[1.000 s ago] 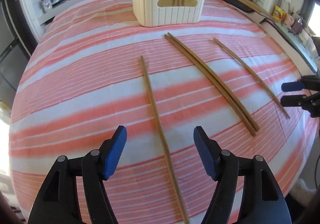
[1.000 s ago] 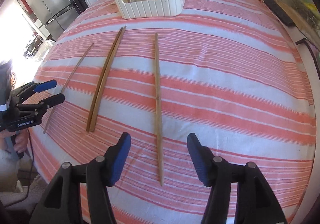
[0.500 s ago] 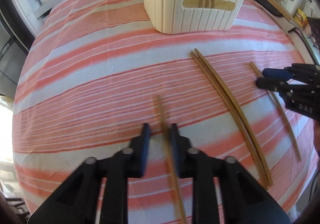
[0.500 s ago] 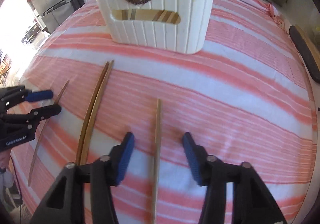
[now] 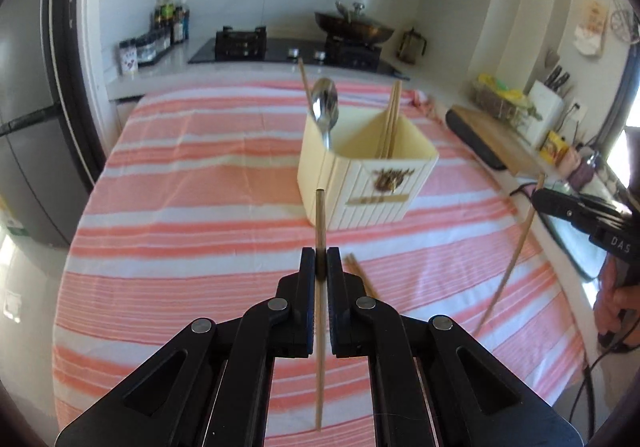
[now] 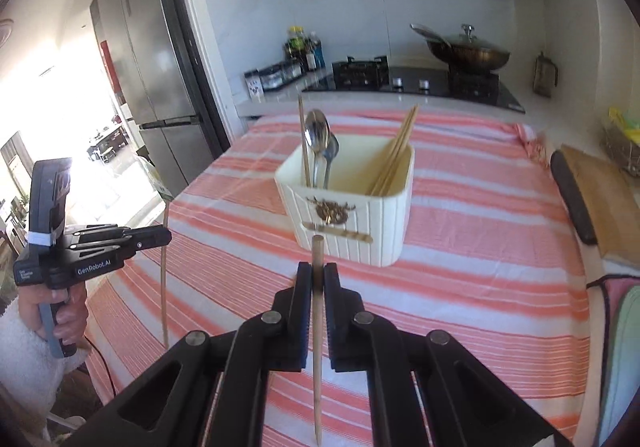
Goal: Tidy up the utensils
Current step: 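Lift both chopsticks and lower them into the caddy with both tools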
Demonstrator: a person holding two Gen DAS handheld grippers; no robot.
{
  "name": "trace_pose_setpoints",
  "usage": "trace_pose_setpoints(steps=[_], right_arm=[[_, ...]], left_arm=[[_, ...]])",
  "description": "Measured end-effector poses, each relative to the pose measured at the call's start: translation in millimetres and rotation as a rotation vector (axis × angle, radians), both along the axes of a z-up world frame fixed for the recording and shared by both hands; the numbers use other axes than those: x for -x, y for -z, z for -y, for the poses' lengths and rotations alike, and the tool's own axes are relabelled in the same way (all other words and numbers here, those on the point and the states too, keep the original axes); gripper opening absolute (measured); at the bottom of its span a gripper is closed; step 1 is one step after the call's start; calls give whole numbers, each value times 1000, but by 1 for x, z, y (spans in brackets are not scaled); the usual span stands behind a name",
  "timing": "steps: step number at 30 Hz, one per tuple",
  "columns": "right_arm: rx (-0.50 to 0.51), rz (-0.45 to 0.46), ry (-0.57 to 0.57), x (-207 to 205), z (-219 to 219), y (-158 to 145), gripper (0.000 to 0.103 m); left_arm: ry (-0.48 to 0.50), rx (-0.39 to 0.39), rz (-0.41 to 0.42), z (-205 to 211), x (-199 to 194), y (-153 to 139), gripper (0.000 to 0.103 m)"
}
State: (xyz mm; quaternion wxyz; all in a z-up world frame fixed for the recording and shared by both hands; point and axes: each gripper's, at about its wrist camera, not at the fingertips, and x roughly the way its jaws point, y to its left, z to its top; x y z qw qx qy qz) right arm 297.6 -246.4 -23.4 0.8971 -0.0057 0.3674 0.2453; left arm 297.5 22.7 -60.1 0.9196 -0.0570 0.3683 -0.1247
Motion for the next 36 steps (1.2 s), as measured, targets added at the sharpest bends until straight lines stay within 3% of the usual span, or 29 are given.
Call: trace_pose_setpoints(steps=[8,12,15,18,21,27,32,34,35,36], right_arm=[[-44,171,56,-24,5,-76,7],[-110,208,101,-60,9,-111,7],[-119,260,133,-88,6,-132,7],[-105,282,163,-114,0,-134,6],[-77,227,172,-142,-8,-112,6],[-61,-70,176,-202,-11,-34,7],[-8,-133,176,-224,-21,-2,10],[-15,-127,171,-227,-24,1,11],[-22,-122,175,-226,-24,0,23],[-32,-110,179,-224,-23,-3,31]], left_arm=[[20,126,164,-14,-20,-105,3],[-20,95,273,-9,-47,-151,3],[-64,69,327,0,-75,-164,3],[-83,35,323,14,-107,-155,3],[-82,8,255,29,-138,-131,3],[-51,-22,18,50,-192,-67,3],[-75,-30,-39,57,-211,-38,5],[-97,-16,-52,56,-212,-33,27],[-108,1,-48,54,-208,-34,52],[-115,20,-25,50,-201,-37,69]])
